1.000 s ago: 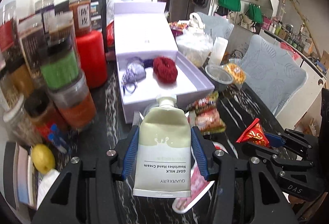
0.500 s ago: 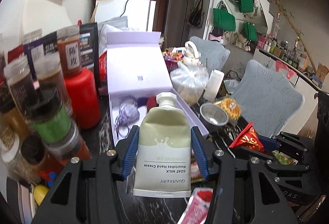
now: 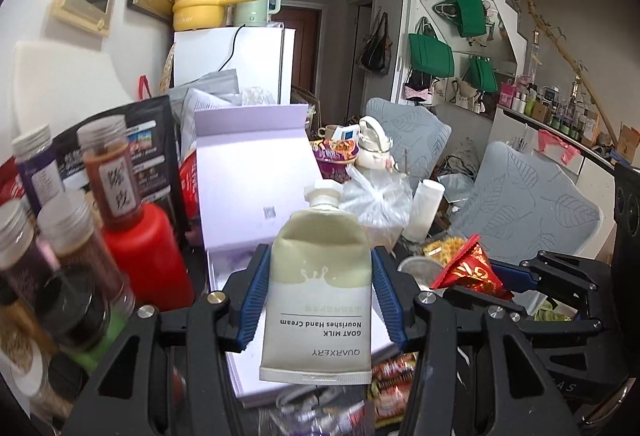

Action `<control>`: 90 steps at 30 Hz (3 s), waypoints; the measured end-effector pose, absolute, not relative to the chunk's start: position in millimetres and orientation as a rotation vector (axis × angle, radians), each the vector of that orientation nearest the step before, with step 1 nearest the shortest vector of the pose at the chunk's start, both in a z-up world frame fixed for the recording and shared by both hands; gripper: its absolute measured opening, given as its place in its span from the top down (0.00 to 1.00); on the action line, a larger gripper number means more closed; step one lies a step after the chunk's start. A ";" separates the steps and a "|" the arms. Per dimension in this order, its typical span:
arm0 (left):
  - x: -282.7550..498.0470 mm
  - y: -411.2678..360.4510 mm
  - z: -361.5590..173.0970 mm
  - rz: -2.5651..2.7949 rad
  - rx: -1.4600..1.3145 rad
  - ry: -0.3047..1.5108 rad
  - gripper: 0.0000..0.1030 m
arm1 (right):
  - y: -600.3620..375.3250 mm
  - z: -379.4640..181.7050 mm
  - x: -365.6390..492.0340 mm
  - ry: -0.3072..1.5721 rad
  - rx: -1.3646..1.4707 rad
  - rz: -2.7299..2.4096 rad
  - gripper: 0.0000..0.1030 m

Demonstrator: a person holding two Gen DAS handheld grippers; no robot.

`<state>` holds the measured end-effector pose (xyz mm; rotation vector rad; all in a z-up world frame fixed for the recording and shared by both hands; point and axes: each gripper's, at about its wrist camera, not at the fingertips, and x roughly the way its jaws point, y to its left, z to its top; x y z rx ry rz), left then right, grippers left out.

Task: Organize soft objects
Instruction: 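Carry the hand cream tube and red packet with both tools over the gift box, then lower both items into the gift box and open both tools, then withdraw both open tools from the box back over the table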

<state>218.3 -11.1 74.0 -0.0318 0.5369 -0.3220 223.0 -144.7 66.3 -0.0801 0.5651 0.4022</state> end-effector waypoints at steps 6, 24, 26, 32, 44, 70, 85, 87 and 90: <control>251.4 -15.6 78.3 -0.323 -0.030 0.520 0.52 | -143.1 70.6 261.3 0.545 -0.079 0.405 0.67; 351.1 -13.6 45.8 -0.268 -0.026 0.607 0.52 | -133.8 40.5 374.8 0.598 -0.024 0.449 0.67; 358.3 -15.4 36.4 -0.253 -0.009 0.636 0.52 | -132.3 32.8 384.0 0.627 -0.042 0.436 0.67; 376.9 -16.0 10.2 -0.217 0.013 0.717 0.52 | -134.3 12.7 400.3 0.687 -0.041 0.430 0.67; 392.2 -20.6 -15.7 -0.195 0.039 0.794 0.52 | -133.3 0.3 404.9 0.726 -0.070 0.394 0.66; 387.7 -11.4 -0.5 -0.109 0.038 0.775 0.22 | -137.4 20.3 392.6 0.687 -0.079 0.330 0.49; 362.9 -8.8 32.3 -0.073 0.032 0.703 0.00 | -148.9 50.0 361.2 0.634 -0.056 0.290 0.32; 355.9 -8.6 38.4 -0.068 0.033 0.683 0.00 | -151.1 55.0 354.1 0.627 -0.050 0.283 0.31; 346.1 -8.0 46.2 -0.067 0.033 0.678 0.00 | -152.4 64.3 339.6 0.611 -0.054 0.280 0.31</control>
